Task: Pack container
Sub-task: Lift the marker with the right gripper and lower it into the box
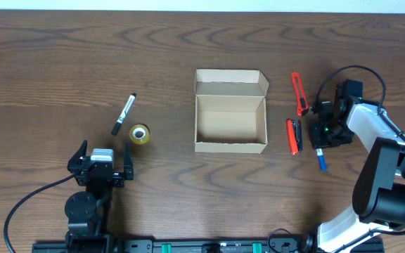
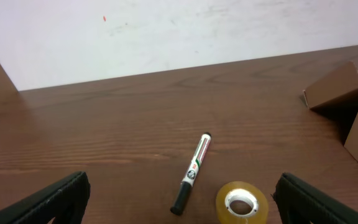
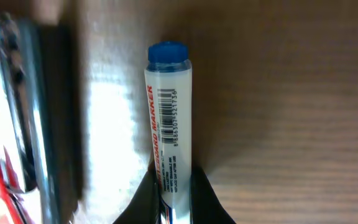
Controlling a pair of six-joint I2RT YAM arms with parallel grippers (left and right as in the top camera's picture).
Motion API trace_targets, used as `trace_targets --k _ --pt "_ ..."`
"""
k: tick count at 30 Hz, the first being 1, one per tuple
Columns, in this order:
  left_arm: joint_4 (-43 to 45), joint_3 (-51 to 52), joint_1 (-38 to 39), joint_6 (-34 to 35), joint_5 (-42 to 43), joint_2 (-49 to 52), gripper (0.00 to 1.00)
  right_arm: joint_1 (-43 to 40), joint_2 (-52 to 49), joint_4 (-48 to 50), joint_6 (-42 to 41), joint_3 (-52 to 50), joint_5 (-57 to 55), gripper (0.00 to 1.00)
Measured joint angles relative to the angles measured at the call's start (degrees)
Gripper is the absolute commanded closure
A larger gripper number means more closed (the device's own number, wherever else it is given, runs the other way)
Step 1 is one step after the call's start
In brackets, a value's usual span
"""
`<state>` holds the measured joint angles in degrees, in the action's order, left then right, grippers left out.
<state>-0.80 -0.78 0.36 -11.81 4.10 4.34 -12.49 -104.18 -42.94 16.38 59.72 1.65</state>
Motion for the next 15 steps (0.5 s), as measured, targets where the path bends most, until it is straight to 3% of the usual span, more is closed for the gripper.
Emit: trace_targets --k 8,15 --pt "0.0 0.0 0.0 0.0 0.0 0.0 0.05 0.0 -0.39 0.96 -4.15 1.51 8.76 0.99" --pt "0.0 0.0 0.0 0.0 0.02 0.0 0.05 0.0 4.07 1.07 -6.75 9.01 13.18 0.99"
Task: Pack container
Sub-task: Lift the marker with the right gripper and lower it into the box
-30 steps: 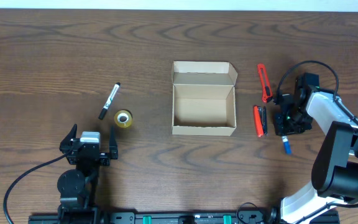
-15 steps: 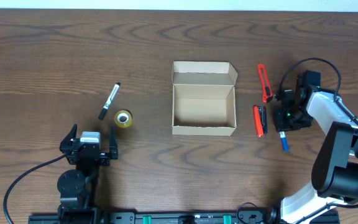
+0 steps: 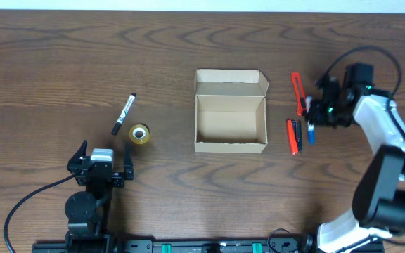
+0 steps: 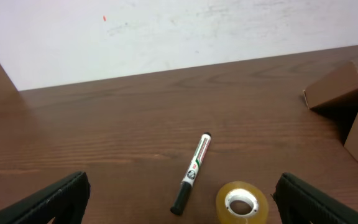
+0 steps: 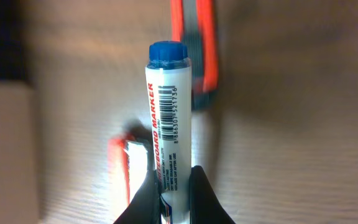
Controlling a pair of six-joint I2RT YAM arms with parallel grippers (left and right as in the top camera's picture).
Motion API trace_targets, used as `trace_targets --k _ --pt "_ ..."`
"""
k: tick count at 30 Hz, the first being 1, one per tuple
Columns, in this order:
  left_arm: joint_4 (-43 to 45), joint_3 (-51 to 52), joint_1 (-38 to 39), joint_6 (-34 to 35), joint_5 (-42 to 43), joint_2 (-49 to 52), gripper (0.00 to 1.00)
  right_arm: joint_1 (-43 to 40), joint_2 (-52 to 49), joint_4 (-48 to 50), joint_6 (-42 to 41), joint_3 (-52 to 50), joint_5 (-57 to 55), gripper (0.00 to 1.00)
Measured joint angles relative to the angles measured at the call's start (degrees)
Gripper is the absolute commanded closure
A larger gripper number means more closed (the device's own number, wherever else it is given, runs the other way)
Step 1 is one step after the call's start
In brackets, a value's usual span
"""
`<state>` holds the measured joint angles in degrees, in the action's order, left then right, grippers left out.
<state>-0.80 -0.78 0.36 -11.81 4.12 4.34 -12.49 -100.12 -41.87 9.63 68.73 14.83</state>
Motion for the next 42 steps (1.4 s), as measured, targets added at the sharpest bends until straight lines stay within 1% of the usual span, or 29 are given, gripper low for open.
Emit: trace_targets --k 5,8,11,14,18,22,23,27,30,33,42 --pt "0.0 0.0 0.0 0.0 -0.02 0.0 0.05 0.13 8.94 0.79 -0.26 6.8 3.13 0.98" --pt "0.0 0.0 0.0 0.0 -0.02 0.0 0.05 1.44 13.29 0.61 2.56 10.32 7.87 0.99" --pt "0.0 0.0 0.0 0.0 -0.02 0.0 0.05 5.55 16.24 -0.39 10.05 12.48 15.43 0.99" --pt "0.0 0.0 0.0 0.0 -0.02 0.0 0.05 10.97 17.05 -2.19 17.22 13.99 20.37 0.99" --pt "-0.02 0.0 0.0 0.0 -0.02 0.0 0.05 20.13 17.03 -3.85 25.83 14.82 21.18 0.99" --pt "0.0 0.0 0.0 0.0 -0.02 0.0 0.05 28.72 15.85 -5.31 32.48 14.91 16.9 0.99" --pt "0.0 0.0 0.0 0.0 -0.02 0.0 0.05 30.14 15.58 -5.6 33.22 14.91 16.11 0.99" --pt "-0.02 0.0 0.0 0.0 -0.02 0.0 0.05 34.73 12.44 -11.08 40.46 14.95 12.39 0.99" --pt "-0.02 0.0 0.0 0.0 0.0 0.0 0.05 36.22 9.68 -13.29 44.52 14.95 9.7 0.99" --pt "0.0 0.0 0.0 0.0 -0.02 0.0 0.05 36.24 7.43 -14.1 46.45 14.95 7.45 0.99" --pt "0.0 0.0 0.0 0.0 -0.02 0.0 0.05 36.61 -2.84 -14.21 48.22 14.95 5.22 0.99"
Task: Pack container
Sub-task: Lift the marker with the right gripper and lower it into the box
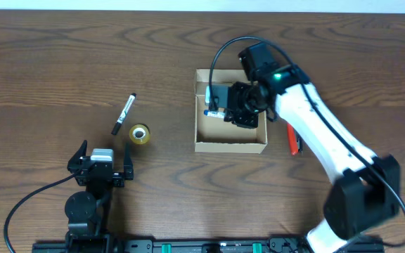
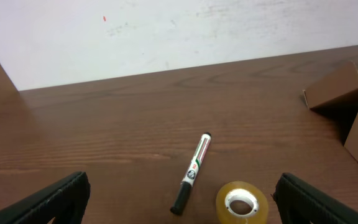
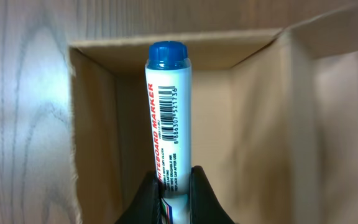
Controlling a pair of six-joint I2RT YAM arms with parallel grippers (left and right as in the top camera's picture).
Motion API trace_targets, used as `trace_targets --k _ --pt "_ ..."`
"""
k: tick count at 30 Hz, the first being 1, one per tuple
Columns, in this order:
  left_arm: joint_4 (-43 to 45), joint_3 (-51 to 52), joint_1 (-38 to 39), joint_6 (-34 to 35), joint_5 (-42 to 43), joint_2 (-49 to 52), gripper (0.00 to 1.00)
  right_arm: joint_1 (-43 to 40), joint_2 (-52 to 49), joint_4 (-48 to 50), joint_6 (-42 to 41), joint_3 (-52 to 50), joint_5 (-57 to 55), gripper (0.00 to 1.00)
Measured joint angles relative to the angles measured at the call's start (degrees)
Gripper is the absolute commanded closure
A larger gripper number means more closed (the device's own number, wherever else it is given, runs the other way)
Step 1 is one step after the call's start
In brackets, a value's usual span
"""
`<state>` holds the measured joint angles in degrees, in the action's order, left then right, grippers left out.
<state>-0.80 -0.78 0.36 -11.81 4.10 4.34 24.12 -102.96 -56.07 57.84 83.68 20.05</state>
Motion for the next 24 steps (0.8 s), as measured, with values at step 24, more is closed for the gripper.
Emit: trace_targets --k 24 --pt "0.0 0.0 0.0 0.0 0.0 0.0 0.05 0.35 -14.08 -1.7 0.22 0.0 -5.38 0.88"
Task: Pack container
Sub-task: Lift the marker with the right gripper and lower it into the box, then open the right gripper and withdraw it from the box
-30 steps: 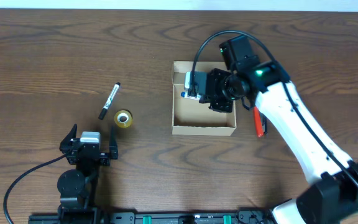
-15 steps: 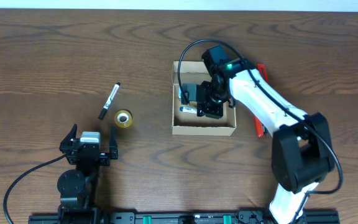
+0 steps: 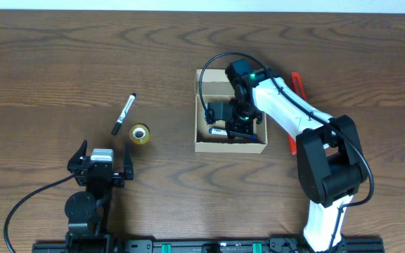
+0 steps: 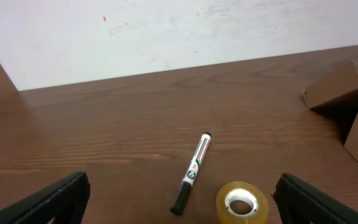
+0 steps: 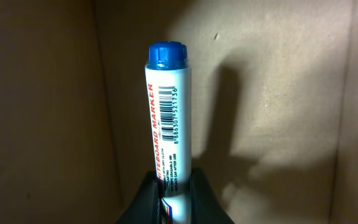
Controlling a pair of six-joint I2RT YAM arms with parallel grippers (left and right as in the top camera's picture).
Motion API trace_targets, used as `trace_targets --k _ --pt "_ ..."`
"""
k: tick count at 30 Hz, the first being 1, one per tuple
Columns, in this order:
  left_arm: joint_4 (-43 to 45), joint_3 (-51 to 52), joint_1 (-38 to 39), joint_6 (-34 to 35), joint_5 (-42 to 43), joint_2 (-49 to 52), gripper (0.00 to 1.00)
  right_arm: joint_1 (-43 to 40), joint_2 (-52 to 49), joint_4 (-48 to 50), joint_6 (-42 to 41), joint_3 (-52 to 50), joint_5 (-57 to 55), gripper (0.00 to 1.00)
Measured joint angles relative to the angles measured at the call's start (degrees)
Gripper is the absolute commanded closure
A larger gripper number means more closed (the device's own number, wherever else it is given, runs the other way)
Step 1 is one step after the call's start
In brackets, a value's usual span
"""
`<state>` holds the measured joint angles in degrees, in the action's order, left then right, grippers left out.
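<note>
An open cardboard box [image 3: 201, 144] sits at the table's middle. My right gripper [image 3: 232, 128] is down inside it, shut on a blue-capped whiteboard marker [image 5: 166, 109] that lies low over the box floor [image 5: 278, 93]. A black marker [image 3: 124, 113] and a roll of clear tape [image 3: 139, 134] lie on the table left of the box; both show in the left wrist view, the marker [image 4: 191, 173] and the tape [image 4: 242, 203]. My left gripper [image 4: 179, 214] is open, low at the front left, nothing between its fingers.
A red utility knife [image 3: 297, 81] lies right of the box, partly hidden by my right arm. Another red tool [image 3: 293, 144] peeks out at the box's lower right. The box's flap [image 4: 334, 87] shows at the right of the left wrist view.
My right gripper with the blue marker has gone from above the box's left part to down inside it, near the floor. The left arm has not moved.
My right gripper was shut on the blue marker on the table right of the box. Then it held it up by the red tools, then over the open box, and now holds it low inside the box. The left gripper stayed open and still.
</note>
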<state>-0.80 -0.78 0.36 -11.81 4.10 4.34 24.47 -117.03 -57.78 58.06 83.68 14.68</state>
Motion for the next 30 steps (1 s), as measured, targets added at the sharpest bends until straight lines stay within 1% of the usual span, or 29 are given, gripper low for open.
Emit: trace_targets --k 2,3,7,9,14,17,19,20,23,25,28,30 --pt "0.0 0.0 0.0 0.0 0.0 0.0 0.05 0.0 -0.24 0.2 -0.15 0.0 -0.33 0.73" --pt "0.0 0.0 0.0 0.0 0.0 0.0 0.05 0.0 -0.28 0.44 -0.33 0.0 -0.46 0.67" --pt "0.0 0.0 0.0 0.0 0.0 0.0 0.05 0.0 -0.31 1.68 -1.33 0.07 -0.81 0.64" --pt "0.0 0.0 0.0 0.0 0.0 0.0 0.05 0.0 -0.31 1.99 -2.05 0.09 -0.87 0.59" --pt "0.0 0.0 0.0 0.0 0.0 0.0 0.05 0.0 -0.28 2.12 -6.4 1.73 -0.37 0.55" --pt "0.0 0.0 0.0 0.0 0.0 0.0 0.05 0.0 0.33 2.21 -10.1 5.03 1.07 0.41" --pt "0.0 0.0 0.0 0.0 0.02 0.0 0.05 -0.02 2.08 2.36 -13.33 8.17 2.03 0.27" --pt "0.0 0.0 0.0 0.0 0.0 0.0 0.05 -0.02 3.67 2.54 -15.34 10.16 2.45 0.26" --pt "-0.02 0.0 0.0 0.0 0.02 0.0 0.05 -0.48 8.85 4.66 -21.07 15.19 2.49 0.31" --pt "0.0 0.0 0.0 0.0 0.0 0.0 0.05 -1.75 13.11 7.41 -25.62 18.25 1.92 0.31" --pt "0.0 0.0 0.0 0.0 0.0 0.0 0.05 -5.7 18.99 12.26 -34.91 20.83 -2.43 0.29" --pt "-0.02 0.0 0.0 0.0 0.0 0.0 0.05 -9.68 21.81 13.7 -41.4 21.53 -7.04 0.29"
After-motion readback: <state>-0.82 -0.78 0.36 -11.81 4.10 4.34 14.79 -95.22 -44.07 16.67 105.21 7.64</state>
